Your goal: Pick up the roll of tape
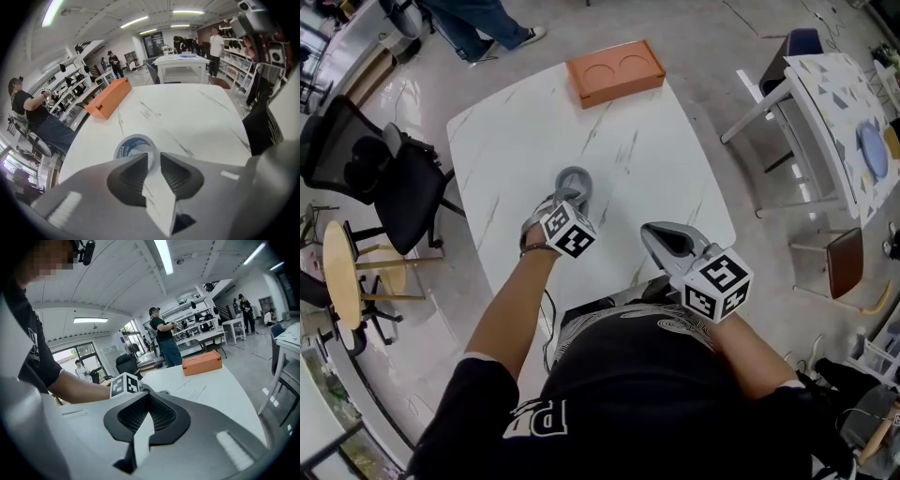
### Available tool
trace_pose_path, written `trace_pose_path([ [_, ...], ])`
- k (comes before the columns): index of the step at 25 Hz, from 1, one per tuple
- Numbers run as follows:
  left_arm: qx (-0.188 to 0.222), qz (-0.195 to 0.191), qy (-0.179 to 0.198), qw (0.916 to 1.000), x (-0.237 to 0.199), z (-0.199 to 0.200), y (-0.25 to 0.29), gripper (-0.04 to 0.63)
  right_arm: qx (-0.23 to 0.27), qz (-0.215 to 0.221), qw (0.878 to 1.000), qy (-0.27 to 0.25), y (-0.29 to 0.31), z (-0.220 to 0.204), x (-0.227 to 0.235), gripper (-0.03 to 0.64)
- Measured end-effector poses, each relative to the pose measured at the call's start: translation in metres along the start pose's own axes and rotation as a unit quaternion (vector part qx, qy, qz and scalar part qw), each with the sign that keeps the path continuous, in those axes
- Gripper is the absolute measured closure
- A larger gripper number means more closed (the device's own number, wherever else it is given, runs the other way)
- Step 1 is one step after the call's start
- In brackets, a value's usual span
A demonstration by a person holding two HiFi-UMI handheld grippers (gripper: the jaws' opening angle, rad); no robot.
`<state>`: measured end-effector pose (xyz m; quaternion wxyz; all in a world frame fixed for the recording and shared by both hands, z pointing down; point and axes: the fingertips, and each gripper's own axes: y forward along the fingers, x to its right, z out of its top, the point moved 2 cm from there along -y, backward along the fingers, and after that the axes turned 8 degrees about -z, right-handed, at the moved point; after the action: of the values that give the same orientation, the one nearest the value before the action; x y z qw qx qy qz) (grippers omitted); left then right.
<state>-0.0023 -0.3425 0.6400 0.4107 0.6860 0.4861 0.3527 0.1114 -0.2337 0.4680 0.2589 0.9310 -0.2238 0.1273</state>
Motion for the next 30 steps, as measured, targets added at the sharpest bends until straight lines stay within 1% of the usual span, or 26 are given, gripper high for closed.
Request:
trace_pose_path([
  [4,-0.014,-0.018,0.008,0.9997,-0.002,-0.004,0.015,0.443,-0.006,0.007,1.0,0.001,-0.001,-0.004,-0.003,0.621],
  [8,-0.034,-0.032,0.03,0.9985,-0.004,-0.002,0.027,0.44,-0.006,0.001,1.0,0.009,-0.003,-0.006,0.0,0.621],
  [15,-0.068,-0.05,0.064,0.9943,0.002,-0.002,0.047,0.44,-0.001,-0.016,1.0,0.022,-0.012,-0.01,0.013,0.621],
  [18,-0.078,-0.047,0.075,0.993,0.003,-0.005,0.053,0.442,-0.001,-0.019,0.999,0.026,-0.014,-0.012,0.016,0.621],
  [24,-0.068,-0.04,0.066,0.9947,0.0,-0.002,0.051,0.453,-0.01,-0.014,1.0,0.024,-0.013,-0.015,0.014,0.621],
  [28,-0.054,-0.046,0.037,0.9968,-0.003,0.002,0.042,0.457,-0.012,-0.005,1.0,0.019,-0.012,-0.016,0.009,0.621],
  [30,-0.046,-0.042,0.031,0.9976,-0.005,0.006,0.035,0.459,-0.014,-0.002,1.0,0.018,-0.012,-0.016,0.008,0.621],
])
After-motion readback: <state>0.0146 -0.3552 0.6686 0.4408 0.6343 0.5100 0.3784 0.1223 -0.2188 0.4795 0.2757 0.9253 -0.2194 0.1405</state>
